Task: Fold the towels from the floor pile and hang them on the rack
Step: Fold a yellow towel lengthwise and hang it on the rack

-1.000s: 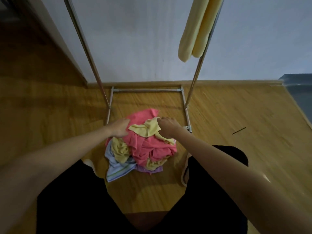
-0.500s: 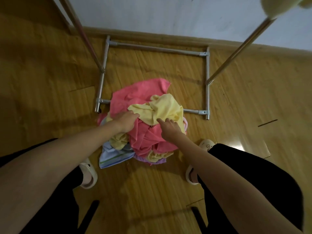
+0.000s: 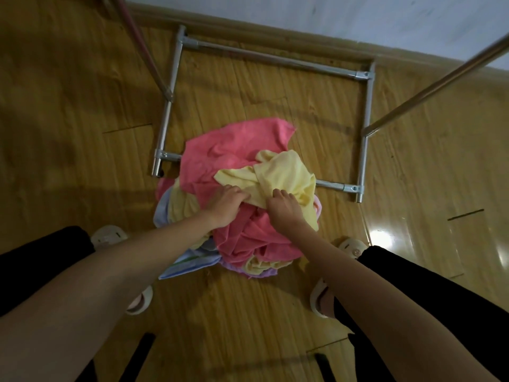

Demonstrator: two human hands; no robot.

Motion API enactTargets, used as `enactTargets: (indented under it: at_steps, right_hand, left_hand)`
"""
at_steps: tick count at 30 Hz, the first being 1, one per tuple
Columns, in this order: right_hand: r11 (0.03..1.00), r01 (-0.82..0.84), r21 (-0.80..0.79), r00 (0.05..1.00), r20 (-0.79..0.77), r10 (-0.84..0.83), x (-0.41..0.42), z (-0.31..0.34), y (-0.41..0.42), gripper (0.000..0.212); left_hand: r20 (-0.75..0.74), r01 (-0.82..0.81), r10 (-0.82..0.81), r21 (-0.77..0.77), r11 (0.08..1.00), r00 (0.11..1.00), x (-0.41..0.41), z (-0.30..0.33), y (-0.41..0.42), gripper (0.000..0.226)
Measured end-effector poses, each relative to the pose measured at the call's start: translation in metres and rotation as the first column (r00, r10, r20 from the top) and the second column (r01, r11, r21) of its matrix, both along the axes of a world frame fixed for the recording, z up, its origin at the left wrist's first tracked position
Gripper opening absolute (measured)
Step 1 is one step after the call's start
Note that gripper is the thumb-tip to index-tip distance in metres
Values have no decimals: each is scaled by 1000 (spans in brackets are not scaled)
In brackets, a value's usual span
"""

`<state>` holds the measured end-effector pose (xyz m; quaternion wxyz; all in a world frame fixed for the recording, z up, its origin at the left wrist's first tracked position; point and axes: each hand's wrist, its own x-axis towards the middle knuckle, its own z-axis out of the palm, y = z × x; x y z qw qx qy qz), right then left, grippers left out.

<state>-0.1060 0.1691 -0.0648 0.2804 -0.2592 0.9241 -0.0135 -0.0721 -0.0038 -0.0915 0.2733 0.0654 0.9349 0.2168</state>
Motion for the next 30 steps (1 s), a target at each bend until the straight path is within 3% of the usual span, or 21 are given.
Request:
enactTargets:
  at_steps: [6,11,17,21,26,30]
  right_hand:
    - [953,184,-241,983,57,-175,18,51,6,20]
    - [947,127,-296,992,17,-128,46,107,16,20]
    - [950,49,-310,990,-113,-88,79,183,35,23]
    - [960,-16,-281,984,-176,-35,90,237,53,28]
    - [963,14,-271,982,-177,-64,107,290,70,37]
    - [850,41,-524,969,-186,-161,127,327,75,16]
  left_hand:
    - [-70,-128,143,186,974,987,18,44,5,23]
    - [-206,-163,245,348,923,947,45,104,3,10]
    - [-330,-34,161,360,932,930,82,193,0,15]
    - [-428,-87,251,366,926,868,102,256,7,13]
    - [-386,-206,403,460,864,830,119,322,12,20]
    - [-244,-264,461,561,785,853,128,364,12,20]
